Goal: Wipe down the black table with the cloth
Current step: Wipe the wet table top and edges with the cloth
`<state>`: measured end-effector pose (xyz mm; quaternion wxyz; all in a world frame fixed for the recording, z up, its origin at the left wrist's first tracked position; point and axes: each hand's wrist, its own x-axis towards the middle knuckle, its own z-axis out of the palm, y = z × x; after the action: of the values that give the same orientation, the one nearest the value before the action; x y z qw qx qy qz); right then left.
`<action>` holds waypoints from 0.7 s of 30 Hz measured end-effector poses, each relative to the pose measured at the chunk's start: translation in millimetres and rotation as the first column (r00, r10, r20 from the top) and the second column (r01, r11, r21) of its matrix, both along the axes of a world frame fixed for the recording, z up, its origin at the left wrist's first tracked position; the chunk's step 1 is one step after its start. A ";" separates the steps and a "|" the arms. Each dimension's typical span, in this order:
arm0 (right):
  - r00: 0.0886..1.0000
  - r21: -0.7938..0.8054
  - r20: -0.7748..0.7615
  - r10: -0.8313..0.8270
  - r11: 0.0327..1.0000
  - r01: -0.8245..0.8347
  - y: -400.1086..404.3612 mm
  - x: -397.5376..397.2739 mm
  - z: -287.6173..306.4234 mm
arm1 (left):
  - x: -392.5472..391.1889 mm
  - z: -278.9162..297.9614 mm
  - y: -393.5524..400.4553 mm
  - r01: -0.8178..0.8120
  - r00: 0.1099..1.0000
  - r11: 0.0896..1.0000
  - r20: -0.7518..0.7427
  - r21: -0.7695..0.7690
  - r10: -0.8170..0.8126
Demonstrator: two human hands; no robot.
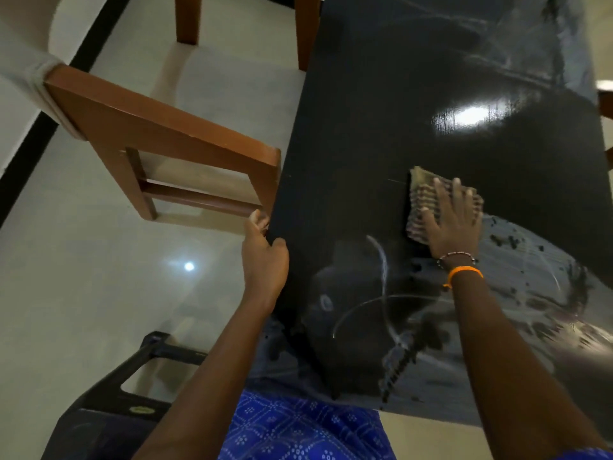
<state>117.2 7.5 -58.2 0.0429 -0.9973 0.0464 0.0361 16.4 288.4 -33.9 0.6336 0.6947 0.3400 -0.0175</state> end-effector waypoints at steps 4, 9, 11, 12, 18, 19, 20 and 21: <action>0.985 -0.026 -0.006 -0.170 0.985 0.170 14.2 -3.3 -5.0 | -2.2 -2.7 3.9 -0.010 1.000 1.000 -0.008 -0.020 0.010; 0.999 -0.001 -0.008 0.053 0.999 -0.053 120.5 -12.4 -6.6 | -3.2 -4.1 10.6 -0.030 1.000 0.998 -0.007 -0.060 0.029; 0.967 0.046 0.011 0.255 0.966 -0.255 166.9 -26.2 -6.0 | -2.6 -3.2 11.4 -0.034 0.999 0.998 -0.010 -0.056 0.033; 0.933 0.066 0.021 0.359 0.931 -0.360 183.9 -36.4 -6.0 | -2.6 -2.5 10.8 -0.053 0.999 0.998 -0.015 -0.046 0.052; 0.825 0.122 0.103 0.556 0.816 -0.565 153.3 -60.3 -8.5 | -8.1 12.8 -20.2 0.008 1.000 0.970 0.002 0.243 -0.009; 0.834 0.115 0.106 0.542 0.826 -0.552 135.4 -58.8 -7.9 | -8.6 15.3 -32.0 0.070 0.996 0.927 0.026 0.368 -0.086; 0.848 0.104 0.101 0.519 0.843 -0.528 115.2 -56.9 -7.5 | -8.4 17.1 -45.1 0.128 0.985 0.877 0.042 0.463 -0.166; 0.867 0.092 0.091 0.490 0.863 -0.497 94.2 -55.4 -7.3 | -7.8 18.7 -57.9 0.185 0.969 0.833 0.045 0.521 -0.243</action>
<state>61.8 101.7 -65.5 0.0897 -0.9727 -0.2136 0.0161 8.6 230.5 -15.2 0.4373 0.8717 0.2171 0.0411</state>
